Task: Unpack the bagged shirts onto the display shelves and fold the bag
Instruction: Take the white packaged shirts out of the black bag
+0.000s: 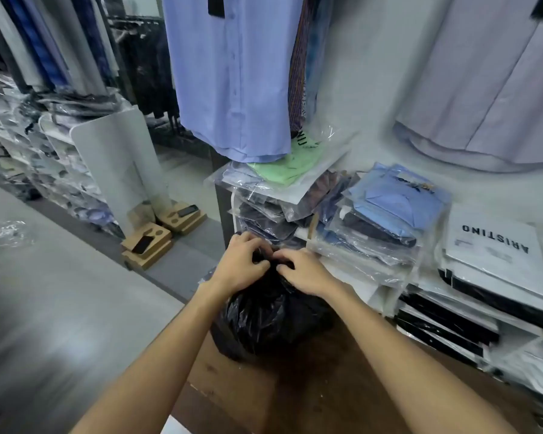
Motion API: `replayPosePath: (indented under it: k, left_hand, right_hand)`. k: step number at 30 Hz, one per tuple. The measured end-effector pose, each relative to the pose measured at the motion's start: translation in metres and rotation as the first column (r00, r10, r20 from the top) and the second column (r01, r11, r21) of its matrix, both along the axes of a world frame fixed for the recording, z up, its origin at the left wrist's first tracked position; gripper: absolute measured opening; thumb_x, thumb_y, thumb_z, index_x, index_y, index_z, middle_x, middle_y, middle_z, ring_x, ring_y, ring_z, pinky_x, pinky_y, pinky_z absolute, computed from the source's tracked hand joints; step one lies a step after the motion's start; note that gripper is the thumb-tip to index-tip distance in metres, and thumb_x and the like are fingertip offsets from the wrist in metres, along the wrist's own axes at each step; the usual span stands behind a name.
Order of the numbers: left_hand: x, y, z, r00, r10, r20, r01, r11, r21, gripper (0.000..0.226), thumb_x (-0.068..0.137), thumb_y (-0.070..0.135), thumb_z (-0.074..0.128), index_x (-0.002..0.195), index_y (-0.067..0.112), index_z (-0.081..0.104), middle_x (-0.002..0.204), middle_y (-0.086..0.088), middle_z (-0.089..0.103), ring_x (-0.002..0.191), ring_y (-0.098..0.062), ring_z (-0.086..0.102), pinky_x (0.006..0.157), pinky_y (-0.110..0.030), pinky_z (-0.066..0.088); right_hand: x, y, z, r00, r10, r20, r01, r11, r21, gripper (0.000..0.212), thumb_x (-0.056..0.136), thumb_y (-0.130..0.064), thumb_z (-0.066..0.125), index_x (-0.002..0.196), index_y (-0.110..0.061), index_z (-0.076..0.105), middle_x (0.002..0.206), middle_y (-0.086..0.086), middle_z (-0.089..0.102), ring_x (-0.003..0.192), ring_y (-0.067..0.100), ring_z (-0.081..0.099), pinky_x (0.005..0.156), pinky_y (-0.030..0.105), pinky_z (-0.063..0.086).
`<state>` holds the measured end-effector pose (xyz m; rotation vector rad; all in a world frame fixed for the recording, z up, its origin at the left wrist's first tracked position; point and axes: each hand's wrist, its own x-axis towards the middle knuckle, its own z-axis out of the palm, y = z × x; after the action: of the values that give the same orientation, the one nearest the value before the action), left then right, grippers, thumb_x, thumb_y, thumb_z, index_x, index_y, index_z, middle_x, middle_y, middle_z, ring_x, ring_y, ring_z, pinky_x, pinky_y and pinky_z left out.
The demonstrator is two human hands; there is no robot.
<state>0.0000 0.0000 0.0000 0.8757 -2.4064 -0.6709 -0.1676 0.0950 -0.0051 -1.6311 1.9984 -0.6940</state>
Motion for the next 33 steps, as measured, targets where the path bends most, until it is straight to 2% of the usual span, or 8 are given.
replayPosePath:
  k: [2, 6, 11, 17, 20, 24, 30, 33]
  left_hand:
    - [0.003, 0.000, 0.002, 0.996, -0.049, 0.078, 0.049, 0.999, 0.003, 0.027, 0.073, 0.028, 0.069, 0.100, 0.023, 0.071, 0.093, 0.013, 0.053, 0.096, -0.012, 0.047, 0.088, -0.025, 0.035]
    - [0.004, -0.001, 0.004, 0.978, -0.057, 0.201, 0.034, 0.993, 0.114, 0.051, 0.063, 0.054, 0.058, 0.104, 0.025, 0.066, 0.099, 0.003, 0.061, 0.096, -0.017, 0.056, 0.087, -0.033, 0.043]
    - [-0.002, -0.002, 0.009, 0.969, -0.077, 0.236, 0.061, 0.995, 0.075, 0.039, 0.071, 0.025, 0.077, 0.107, 0.021, 0.063, 0.100, 0.004, 0.050, 0.100, -0.017, 0.051, 0.088, -0.033, 0.047]
    - [-0.010, -0.003, 0.007, 0.954, -0.135, 0.267, 0.140, 0.990, 0.003, 0.037, 0.073, 0.015, 0.071, 0.108, 0.017, 0.060, 0.107, -0.006, 0.055, 0.098, -0.025, 0.055, 0.085, -0.044, 0.050]
    - [-0.001, -0.011, 0.006, 0.965, -0.119, 0.233, 0.133, 0.990, -0.045, 0.035, 0.072, 0.006, 0.066, 0.104, 0.019, 0.059, 0.103, -0.004, 0.054, 0.094, -0.024, 0.054, 0.082, -0.038, 0.049]
    - [0.009, -0.021, 0.009, 0.969, -0.079, 0.233, 0.093, 0.994, -0.053, 0.033, 0.076, -0.002, 0.063, 0.105, 0.014, 0.061, 0.102, -0.001, 0.047, 0.090, -0.019, 0.048, 0.076, -0.027, 0.036]
    - [0.006, -0.025, 0.018, 0.964, -0.074, 0.256, 0.089, 0.995, -0.049, 0.045, 0.072, -0.008, 0.049, 0.109, 0.014, 0.063, 0.097, -0.006, 0.067, 0.093, -0.029, 0.060, 0.077, -0.037, 0.049]
    - [0.003, -0.024, 0.019, 0.976, -0.005, 0.218, 0.016, 0.999, -0.049, 0.036, 0.072, -0.007, 0.053, 0.099, 0.014, 0.063, 0.094, -0.006, 0.068, 0.094, -0.030, 0.062, 0.078, -0.039, 0.050]
  right_hand:
    - [0.002, -0.003, 0.005, 0.992, 0.042, -0.119, -0.040, 0.999, 0.018, 0.037, 0.095, -0.032, 0.059, 0.131, -0.032, 0.066, 0.129, -0.008, 0.066, 0.125, 0.023, 0.050, 0.107, 0.036, 0.040]
    - [0.008, -0.006, 0.011, 0.969, 0.049, -0.244, -0.031, 0.997, 0.076, 0.037, 0.093, -0.044, 0.062, 0.129, -0.035, 0.066, 0.121, -0.005, 0.061, 0.118, 0.026, 0.044, 0.099, 0.039, 0.037]
    - [0.010, -0.006, 0.014, 0.936, -0.019, -0.350, 0.023, 1.000, 0.008, 0.022, 0.093, -0.050, 0.061, 0.105, -0.037, 0.075, 0.100, -0.010, 0.068, 0.110, 0.021, 0.047, 0.097, 0.043, 0.034]
    - [0.005, -0.006, 0.018, 0.939, -0.108, -0.326, 0.105, 0.994, -0.026, 0.018, 0.092, -0.053, 0.062, 0.087, -0.038, 0.070, 0.079, -0.015, 0.060, 0.112, 0.017, 0.049, 0.089, 0.039, 0.027]
    - [-0.006, -0.002, 0.023, 0.943, -0.159, -0.291, 0.152, 0.987, -0.049, 0.019, 0.092, -0.054, 0.064, 0.087, -0.038, 0.072, 0.071, -0.021, 0.052, 0.115, 0.015, 0.052, 0.096, 0.041, 0.029]
    - [-0.024, 0.006, 0.034, 0.937, -0.133, -0.322, 0.135, 0.991, -0.018, 0.019, 0.095, -0.052, 0.062, 0.086, -0.037, 0.069, 0.071, -0.020, 0.050, 0.107, 0.017, 0.049, 0.092, 0.041, 0.028]
    - [-0.033, 0.007, 0.038, 0.896, -0.114, -0.428, 0.164, 0.983, 0.082, 0.022, 0.098, -0.051, 0.057, 0.087, -0.034, 0.067, 0.090, -0.009, 0.069, 0.114, 0.021, 0.053, 0.100, 0.046, 0.029]
    - [-0.035, 0.008, 0.040, 0.891, -0.153, -0.428, 0.204, 0.976, 0.076, 0.023, 0.101, -0.049, 0.054, 0.086, -0.034, 0.063, 0.099, -0.005, 0.073, 0.118, 0.023, 0.055, 0.100, 0.048, 0.028]
